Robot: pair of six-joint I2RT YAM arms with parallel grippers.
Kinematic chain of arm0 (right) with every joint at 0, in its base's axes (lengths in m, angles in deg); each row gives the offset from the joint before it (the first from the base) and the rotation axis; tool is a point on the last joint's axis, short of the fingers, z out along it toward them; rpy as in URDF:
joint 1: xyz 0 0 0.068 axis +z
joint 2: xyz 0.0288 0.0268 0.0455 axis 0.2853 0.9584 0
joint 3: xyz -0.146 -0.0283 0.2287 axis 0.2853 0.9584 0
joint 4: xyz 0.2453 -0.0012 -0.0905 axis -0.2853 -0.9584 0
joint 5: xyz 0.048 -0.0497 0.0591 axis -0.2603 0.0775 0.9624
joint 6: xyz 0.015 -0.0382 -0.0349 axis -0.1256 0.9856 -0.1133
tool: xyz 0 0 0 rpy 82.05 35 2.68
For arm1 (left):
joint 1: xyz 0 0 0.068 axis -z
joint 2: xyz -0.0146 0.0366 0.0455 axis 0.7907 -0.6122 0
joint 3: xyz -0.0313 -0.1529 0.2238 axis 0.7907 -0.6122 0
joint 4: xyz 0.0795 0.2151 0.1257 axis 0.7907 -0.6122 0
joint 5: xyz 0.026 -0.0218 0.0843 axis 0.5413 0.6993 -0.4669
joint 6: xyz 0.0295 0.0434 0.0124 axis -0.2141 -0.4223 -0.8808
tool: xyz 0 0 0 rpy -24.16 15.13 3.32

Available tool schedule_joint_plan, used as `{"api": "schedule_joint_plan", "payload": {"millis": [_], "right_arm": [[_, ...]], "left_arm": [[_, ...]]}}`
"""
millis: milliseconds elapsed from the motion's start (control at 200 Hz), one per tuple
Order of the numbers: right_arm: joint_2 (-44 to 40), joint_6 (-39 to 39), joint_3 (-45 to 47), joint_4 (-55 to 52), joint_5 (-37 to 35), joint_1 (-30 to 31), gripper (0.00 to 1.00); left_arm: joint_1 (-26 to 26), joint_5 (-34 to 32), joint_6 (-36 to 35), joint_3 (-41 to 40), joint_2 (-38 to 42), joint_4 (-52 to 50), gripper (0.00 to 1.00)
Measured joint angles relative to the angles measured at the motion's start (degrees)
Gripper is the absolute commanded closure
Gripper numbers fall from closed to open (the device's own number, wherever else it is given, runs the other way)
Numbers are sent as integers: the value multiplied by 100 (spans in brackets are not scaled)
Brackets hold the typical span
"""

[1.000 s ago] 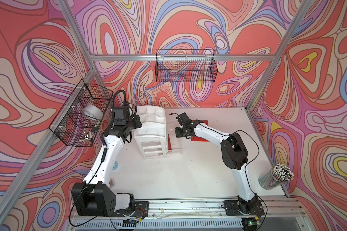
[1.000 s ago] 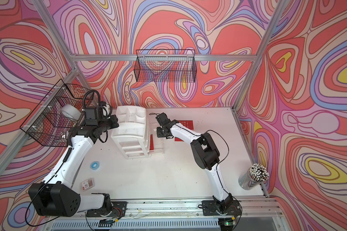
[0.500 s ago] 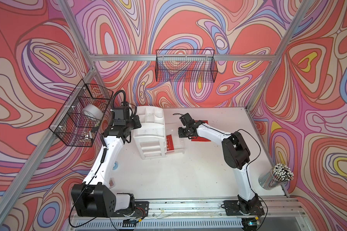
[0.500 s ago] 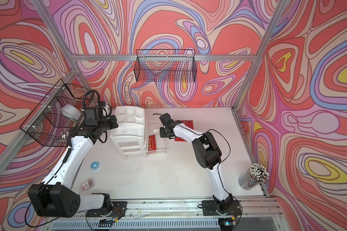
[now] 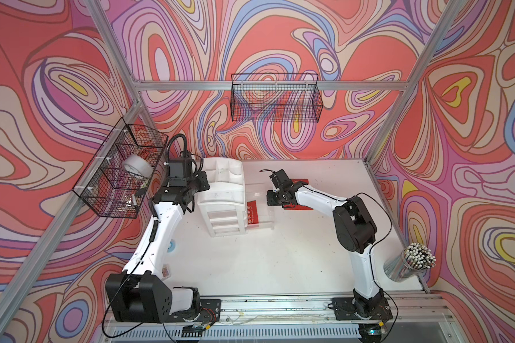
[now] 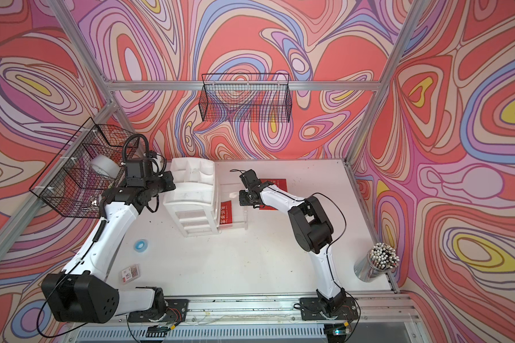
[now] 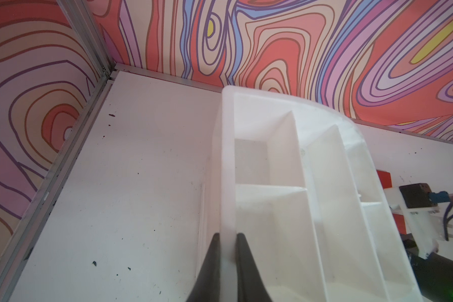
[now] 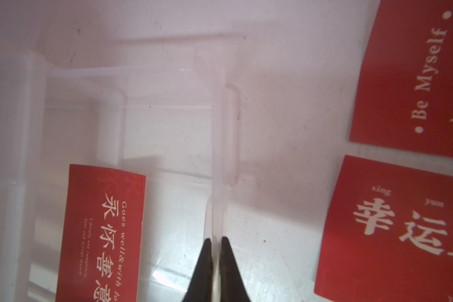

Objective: Take the postcards out of the drawer
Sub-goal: Open the drawer in the storage box.

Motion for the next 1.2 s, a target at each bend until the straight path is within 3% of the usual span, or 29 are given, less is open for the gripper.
{"api": "schedule_joint_plan", "payload": {"millis": [546, 656, 841, 1197], "right_arm": [[2, 289, -59, -120, 262, -225, 92], [2, 293, -26, -101, 262, -232, 88], [2, 323, -26, -129, 262, -275, 71], [-363, 352, -26, -208, 260, -291, 69]], "left_arm": [[0, 20, -15, 0, 0, -2, 100], [0, 24, -15, 0, 0, -2, 100], [-4, 24, -17, 0, 0, -4, 100], [-4, 39, -15, 0, -2, -2, 100]]}}
